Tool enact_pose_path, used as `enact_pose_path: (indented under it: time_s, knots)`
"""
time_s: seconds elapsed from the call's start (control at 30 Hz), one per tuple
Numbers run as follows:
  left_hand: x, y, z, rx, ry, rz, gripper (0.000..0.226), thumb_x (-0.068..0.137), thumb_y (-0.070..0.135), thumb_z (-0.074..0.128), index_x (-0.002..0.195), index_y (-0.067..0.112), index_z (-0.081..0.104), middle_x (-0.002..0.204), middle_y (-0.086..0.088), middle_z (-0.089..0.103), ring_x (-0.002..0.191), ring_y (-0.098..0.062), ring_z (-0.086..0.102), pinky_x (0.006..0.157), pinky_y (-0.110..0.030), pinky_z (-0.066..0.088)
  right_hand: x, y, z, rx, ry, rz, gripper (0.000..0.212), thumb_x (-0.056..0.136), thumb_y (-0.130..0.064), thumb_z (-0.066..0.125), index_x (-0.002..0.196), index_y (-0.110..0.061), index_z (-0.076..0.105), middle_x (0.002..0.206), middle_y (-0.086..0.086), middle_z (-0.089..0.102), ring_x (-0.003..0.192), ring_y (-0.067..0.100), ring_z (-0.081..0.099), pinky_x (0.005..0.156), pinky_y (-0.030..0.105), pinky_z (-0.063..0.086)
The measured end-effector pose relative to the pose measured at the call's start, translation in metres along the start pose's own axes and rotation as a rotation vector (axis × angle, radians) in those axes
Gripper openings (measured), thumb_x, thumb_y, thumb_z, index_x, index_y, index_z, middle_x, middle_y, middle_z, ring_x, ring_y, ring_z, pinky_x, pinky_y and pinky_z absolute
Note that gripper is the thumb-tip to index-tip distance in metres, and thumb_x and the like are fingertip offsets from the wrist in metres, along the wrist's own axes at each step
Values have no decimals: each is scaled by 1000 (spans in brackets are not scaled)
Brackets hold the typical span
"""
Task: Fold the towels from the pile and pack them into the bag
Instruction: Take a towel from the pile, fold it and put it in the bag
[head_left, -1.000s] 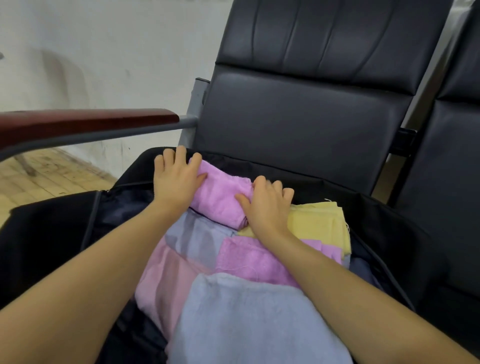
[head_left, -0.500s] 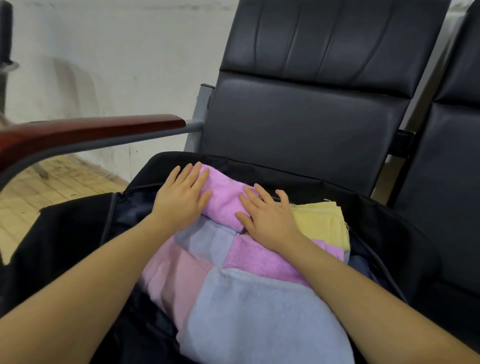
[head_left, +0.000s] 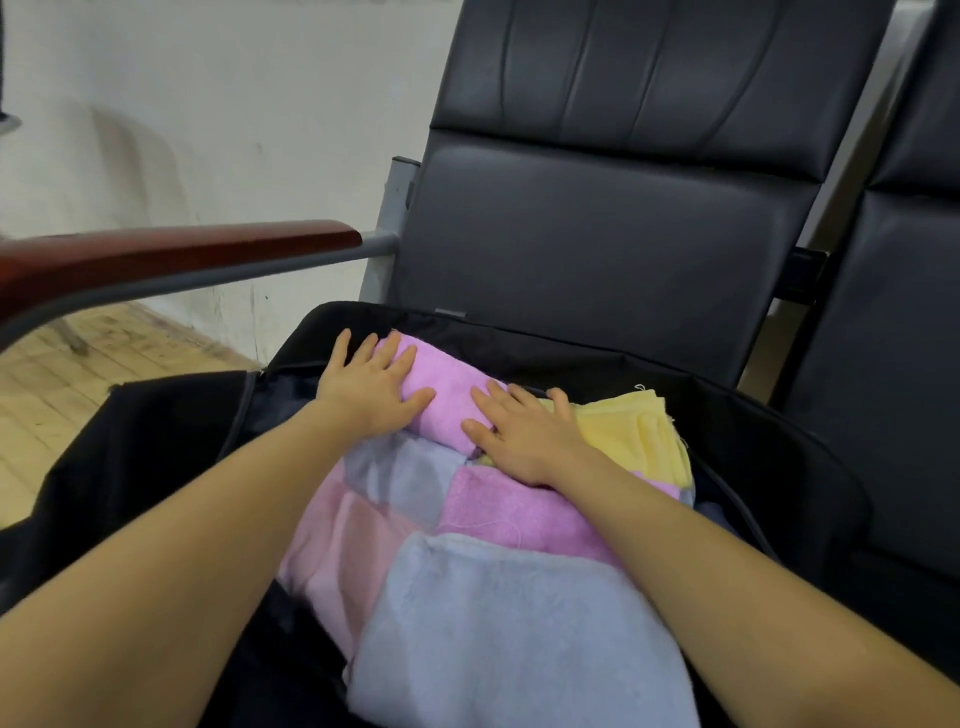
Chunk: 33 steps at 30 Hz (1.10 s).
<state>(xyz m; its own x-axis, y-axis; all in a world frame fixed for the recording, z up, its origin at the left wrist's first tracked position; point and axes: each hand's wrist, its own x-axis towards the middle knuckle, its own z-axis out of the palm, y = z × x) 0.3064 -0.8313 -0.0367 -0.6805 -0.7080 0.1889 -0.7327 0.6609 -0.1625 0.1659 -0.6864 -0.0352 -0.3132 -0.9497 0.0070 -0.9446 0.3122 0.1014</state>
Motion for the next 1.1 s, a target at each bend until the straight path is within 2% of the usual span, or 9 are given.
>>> enact_pose_path:
  time_s: [0.1,0.17,0.3,0.53,0.6,0.7,0.73,0.83,1.1]
  knots:
    - [-12,0,-27,-13,23,7,69,95,62,23,152,25,13,161,-4,5,147,-26,4,117,-45,0,-11,1,-12,57,-38,17,57,100,-54,14,153,-36,5,161,-9,-2,148,15,3,114,48,5]
    - [-26,2,-40,-39,40,10,67,96,57,29,153,24,12,161,-6,3,147,-27,8,118,-43,8,-25,2,-23,72,-16,17,55,101,-51,15,153,-35,8,161,-8,1,148,15,5,114,47,10]
    - [-64,17,-60,-86,88,33,60,100,47,30,152,21,16,161,-6,1,146,-25,10,117,-40,10,-70,2,-48,151,77,0,52,102,-45,23,152,-31,16,161,-6,9,147,15,12,113,43,14]
    - [-155,88,-127,-267,248,199,51,99,39,29,147,21,33,158,-1,20,143,-20,23,112,-32,16,-196,25,-80,194,299,60,49,101,-36,38,148,-31,28,154,-10,30,141,9,26,107,33,20]
    - [-182,121,-149,-311,261,262,49,99,37,33,145,21,36,156,1,27,142,-18,27,111,-31,19,-242,41,-83,192,356,92,46,100,-34,39,146,-31,34,149,-11,39,136,10,33,103,31,23]
    - [-222,184,-174,-366,353,406,50,89,36,34,127,15,60,138,-5,54,127,-24,51,101,-39,39,-316,74,-79,160,393,171,46,100,-33,40,146,-30,35,149,-12,39,137,8,34,104,29,24]
    - [-233,207,-180,-390,374,443,48,90,34,36,127,16,60,138,-3,54,127,-22,51,101,-38,38,-340,87,-76,149,396,208,46,100,-34,40,146,-29,35,150,-11,38,137,7,34,105,29,24]
    - [-262,279,-187,-428,272,548,46,99,32,40,143,22,40,153,6,32,142,-13,24,110,-30,17,-412,131,-64,142,395,329,45,101,-33,38,146,-26,37,149,-10,39,135,9,38,106,29,25]
    - [-331,483,-211,-551,180,842,46,101,30,38,145,20,36,154,3,31,143,-15,21,113,-32,16,-593,253,-25,148,446,694,36,95,-22,53,129,-10,57,128,6,60,115,28,57,93,41,44]
